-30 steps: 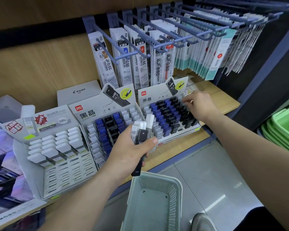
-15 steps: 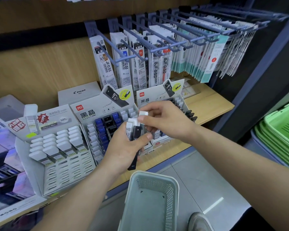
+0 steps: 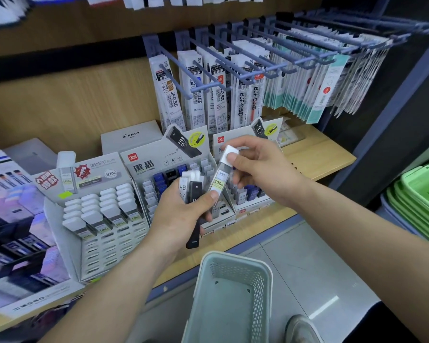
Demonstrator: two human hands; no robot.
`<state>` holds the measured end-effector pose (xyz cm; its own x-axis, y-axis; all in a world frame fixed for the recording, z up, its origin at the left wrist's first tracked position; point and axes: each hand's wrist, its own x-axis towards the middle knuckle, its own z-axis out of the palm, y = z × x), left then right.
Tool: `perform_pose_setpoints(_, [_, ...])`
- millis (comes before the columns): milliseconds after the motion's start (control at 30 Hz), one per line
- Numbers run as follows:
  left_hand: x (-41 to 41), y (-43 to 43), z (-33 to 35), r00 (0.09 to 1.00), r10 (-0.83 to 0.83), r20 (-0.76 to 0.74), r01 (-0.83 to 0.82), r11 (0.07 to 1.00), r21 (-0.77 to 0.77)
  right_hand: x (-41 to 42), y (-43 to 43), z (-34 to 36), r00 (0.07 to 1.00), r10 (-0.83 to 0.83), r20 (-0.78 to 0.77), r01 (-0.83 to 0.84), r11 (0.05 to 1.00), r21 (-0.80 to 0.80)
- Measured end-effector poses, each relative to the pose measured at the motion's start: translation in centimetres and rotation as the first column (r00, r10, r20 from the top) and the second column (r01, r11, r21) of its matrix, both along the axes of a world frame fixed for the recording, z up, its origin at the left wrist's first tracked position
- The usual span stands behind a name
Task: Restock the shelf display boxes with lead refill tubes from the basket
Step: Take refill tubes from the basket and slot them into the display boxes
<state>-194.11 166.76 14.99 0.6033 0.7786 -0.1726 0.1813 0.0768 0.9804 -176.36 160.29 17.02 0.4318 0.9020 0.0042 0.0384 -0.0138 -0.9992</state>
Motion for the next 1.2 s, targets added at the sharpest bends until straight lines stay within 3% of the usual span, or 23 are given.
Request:
perform_pose_setpoints(133, [-0.7, 0.1, 0.3, 0.999, 0.028, -0.024, -0.026, 0.998, 0.052, -0.9, 0.4, 0.8, 0.999, 0.037, -0.025, -0.036, 0.998, 0.043])
perform_pose_setpoints(300, [-5.0, 0.8, 1.3, 0.992, 0.061, -0.109, -0.040, 0.982, 0.183, -4.5, 2.5, 2.0, 0.977, 0.019, 0.213, -0.046, 0.991, 0.124])
perform_pose_setpoints(467, [-14.2, 2.8, 0.8, 0.943, 0.240, -0.229, -0.172, 0.945, 0.280, -10.6, 6.1, 1.9, 0.924, 0.101, 0.369, -0.158, 0.979, 0.128])
perform_pose_setpoints(600, [-20.0, 3.5, -0.7, 0.909, 0.289, -0.300, -0.226, 0.947, 0.229, -14.8, 8.9, -0.4, 0.809, 0.154, 0.567, -0.215, 0.976, 0.043])
perform_pose_setpoints(967, [-24.7, 4.9, -2.5, 0.916, 0.312, -0.253, -0.281, 0.948, 0.151, -20.9, 12.5, -5.5, 0.660, 0.179, 0.730, -0.213, 0.976, -0.047])
perform_pose_setpoints(1200, [-25.3, 5.0, -2.3, 0.923, 0.299, -0.243, -0.287, 0.954, 0.084, -21.5, 12.9, -6.0, 0.453, 0.199, 0.869, -0.296, 0.953, -0.064])
